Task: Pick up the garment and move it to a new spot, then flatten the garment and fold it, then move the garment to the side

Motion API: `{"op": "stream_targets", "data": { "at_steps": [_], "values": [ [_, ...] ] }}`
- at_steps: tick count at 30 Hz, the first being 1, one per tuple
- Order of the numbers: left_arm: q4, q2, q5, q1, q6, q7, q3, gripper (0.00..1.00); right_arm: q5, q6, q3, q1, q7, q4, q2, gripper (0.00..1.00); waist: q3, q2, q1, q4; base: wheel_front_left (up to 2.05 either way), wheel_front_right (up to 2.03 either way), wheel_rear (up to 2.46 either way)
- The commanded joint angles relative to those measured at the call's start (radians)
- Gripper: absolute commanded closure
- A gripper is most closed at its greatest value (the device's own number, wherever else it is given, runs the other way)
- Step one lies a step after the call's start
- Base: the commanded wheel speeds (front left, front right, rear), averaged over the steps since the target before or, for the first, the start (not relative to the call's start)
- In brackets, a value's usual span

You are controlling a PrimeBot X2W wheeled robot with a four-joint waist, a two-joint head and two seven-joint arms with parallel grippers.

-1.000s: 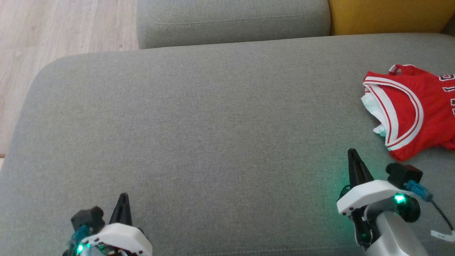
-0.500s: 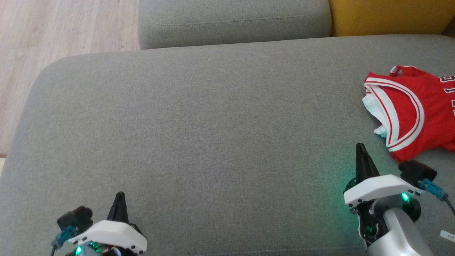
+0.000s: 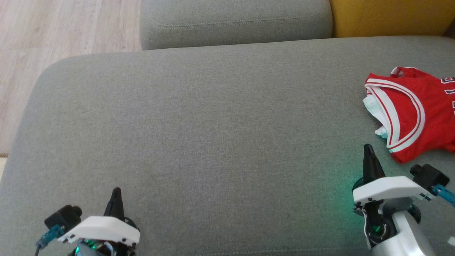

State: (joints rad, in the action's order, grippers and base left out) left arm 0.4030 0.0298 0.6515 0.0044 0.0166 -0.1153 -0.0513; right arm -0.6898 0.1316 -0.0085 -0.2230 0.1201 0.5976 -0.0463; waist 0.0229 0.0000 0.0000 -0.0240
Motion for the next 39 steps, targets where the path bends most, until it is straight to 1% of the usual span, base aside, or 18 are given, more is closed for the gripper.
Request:
{"op": "stream_targets", "data": {
  "at_steps": [1, 8, 39],
  "values": [
    [-0.040, 0.010, 0.033, -0.056, -0.006, 0.005, 0.022, 1.00, -0.035, 0.000, 0.001, -0.021, -0.010, -0.045, -0.004, 1.00, 0.000, 0.0000, 0.0000, 0.001, 0.00, 0.00, 0.00],
    [-0.054, 0.011, 0.140, -0.062, -0.023, 0.031, 0.039, 1.00, -0.137, 0.000, -0.011, -0.005, -0.036, -0.081, -0.004, 1.00, -0.003, 0.0000, 0.0000, 0.003, 0.00, 0.00, 0.00],
    [-0.099, 0.015, 0.497, -0.084, -0.077, 0.117, 0.094, 1.00, -0.478, -0.001, -0.052, 0.047, -0.122, -0.199, -0.004, 1.00, -0.010, 0.0000, 0.0000, 0.012, 0.00, 0.00, 0.00]
  ]
}}
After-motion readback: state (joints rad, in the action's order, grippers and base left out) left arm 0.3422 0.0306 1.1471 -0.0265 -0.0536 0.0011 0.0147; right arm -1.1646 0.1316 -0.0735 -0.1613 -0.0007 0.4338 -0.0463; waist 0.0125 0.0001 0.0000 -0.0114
